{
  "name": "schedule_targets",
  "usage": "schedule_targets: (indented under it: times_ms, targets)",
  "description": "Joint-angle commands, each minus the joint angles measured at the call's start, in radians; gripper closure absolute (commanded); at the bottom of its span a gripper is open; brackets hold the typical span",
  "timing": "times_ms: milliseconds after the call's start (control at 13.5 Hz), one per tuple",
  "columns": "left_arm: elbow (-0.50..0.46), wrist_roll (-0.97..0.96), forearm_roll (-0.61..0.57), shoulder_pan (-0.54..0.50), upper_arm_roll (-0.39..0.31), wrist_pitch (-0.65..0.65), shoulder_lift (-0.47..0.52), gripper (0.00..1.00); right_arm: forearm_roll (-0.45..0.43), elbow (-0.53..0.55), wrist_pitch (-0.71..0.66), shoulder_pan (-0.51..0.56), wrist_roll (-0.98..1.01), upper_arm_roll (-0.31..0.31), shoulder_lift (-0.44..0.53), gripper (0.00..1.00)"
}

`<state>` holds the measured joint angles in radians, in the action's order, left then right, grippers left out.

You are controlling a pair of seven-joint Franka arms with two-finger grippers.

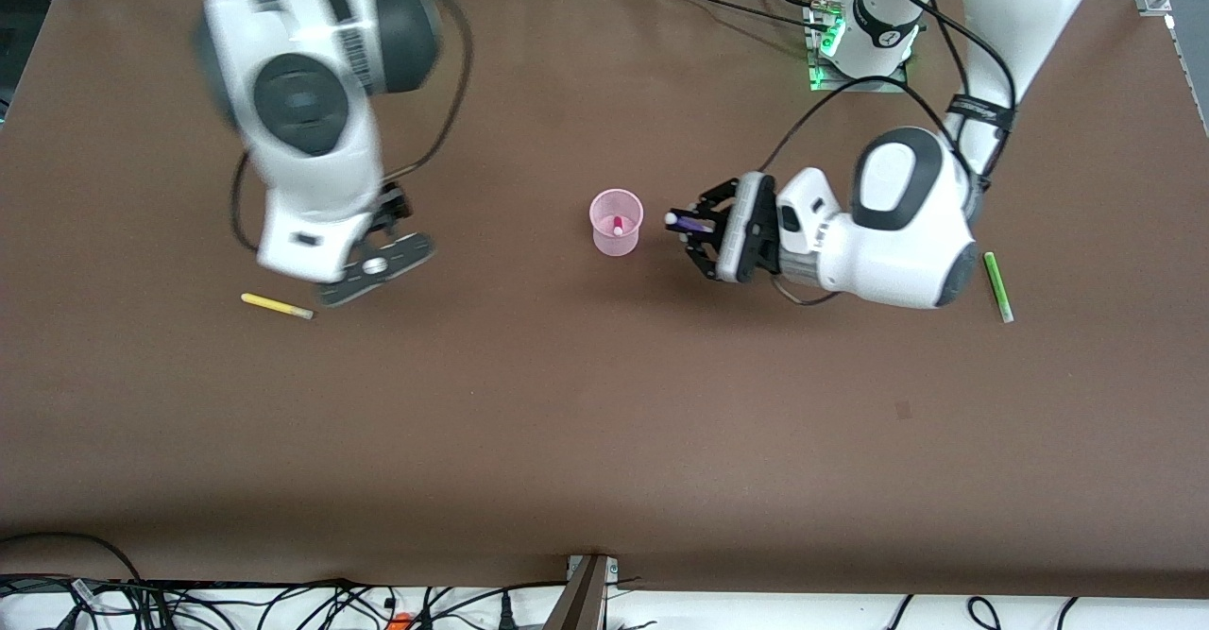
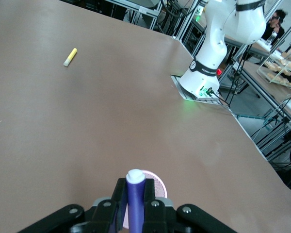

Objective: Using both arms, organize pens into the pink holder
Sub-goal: 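Return the right arm to rest while the left gripper carries the purple marker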

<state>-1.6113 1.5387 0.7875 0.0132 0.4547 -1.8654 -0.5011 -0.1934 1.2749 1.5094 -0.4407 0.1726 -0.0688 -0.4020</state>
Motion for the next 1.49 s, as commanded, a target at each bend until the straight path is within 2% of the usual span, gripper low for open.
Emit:
schedule_targets:
  times_ms: [0, 74, 149, 371, 446, 594, 743, 817, 891, 1189, 1411]
  targets:
    - [0.002, 0.003, 0.047, 0.078, -0.008, -0.101, -0.014, 1.0, 0.145, 0.144, 0.115, 0.011, 0.06, -0.168, 0.077, 0.01]
    - [-0.028, 0.003, 0.058, 0.114, -0.008, -0.157, -0.014, 1.0, 0.213, 0.174, 0.156, 0.011, 0.067, -0.249, 0.077, 0.0]
    - [-0.051, 0.006, 0.065, 0.144, -0.008, -0.207, -0.008, 1.0, 0.244, 0.219, 0.204, 0.011, 0.065, -0.31, 0.077, 0.0]
    - [-0.076, 0.011, 0.065, 0.215, -0.01, -0.262, -0.019, 1.0, 0.268, 0.344, 0.343, 0.011, 0.065, -0.387, 0.097, 0.0]
    - [-0.1, 0.014, 0.065, 0.22, -0.01, -0.282, -0.019, 1.0, 0.314, 0.436, 0.423, 0.011, 0.065, -0.402, 0.132, 0.01]
    - [-0.117, 0.014, 0.064, 0.246, -0.008, -0.29, -0.016, 1.0, 0.333, 0.601, 0.55, 0.01, 0.058, -0.407, 0.21, 0.01]
    - [-0.133, 0.015, 0.053, 0.251, -0.01, -0.3, -0.022, 1.0, 0.334, 0.607, 0.493, 0.01, 0.024, -0.449, 0.238, 0.0]
    - [-0.148, 0.015, 0.053, 0.263, -0.01, -0.314, -0.02, 0.95, 0.336, 0.601, 0.461, 0.01, 0.006, -0.466, 0.252, 0.0]
    - [-0.154, 0.006, 0.052, 0.264, -0.01, -0.314, -0.014, 0.01, 0.336, 0.6, 0.442, 0.01, -0.011, -0.477, 0.256, 0.0]
    - [-0.162, -0.017, 0.053, 0.267, -0.008, -0.308, -0.011, 0.0, 0.328, 0.571, 0.373, 0.011, -0.018, -0.511, 0.255, 0.0]
    - [-0.157, -0.165, 0.049, 0.258, -0.014, -0.249, 0.032, 0.0, 0.324, 0.564, 0.37, 0.011, -0.018, -0.52, 0.255, 0.0]
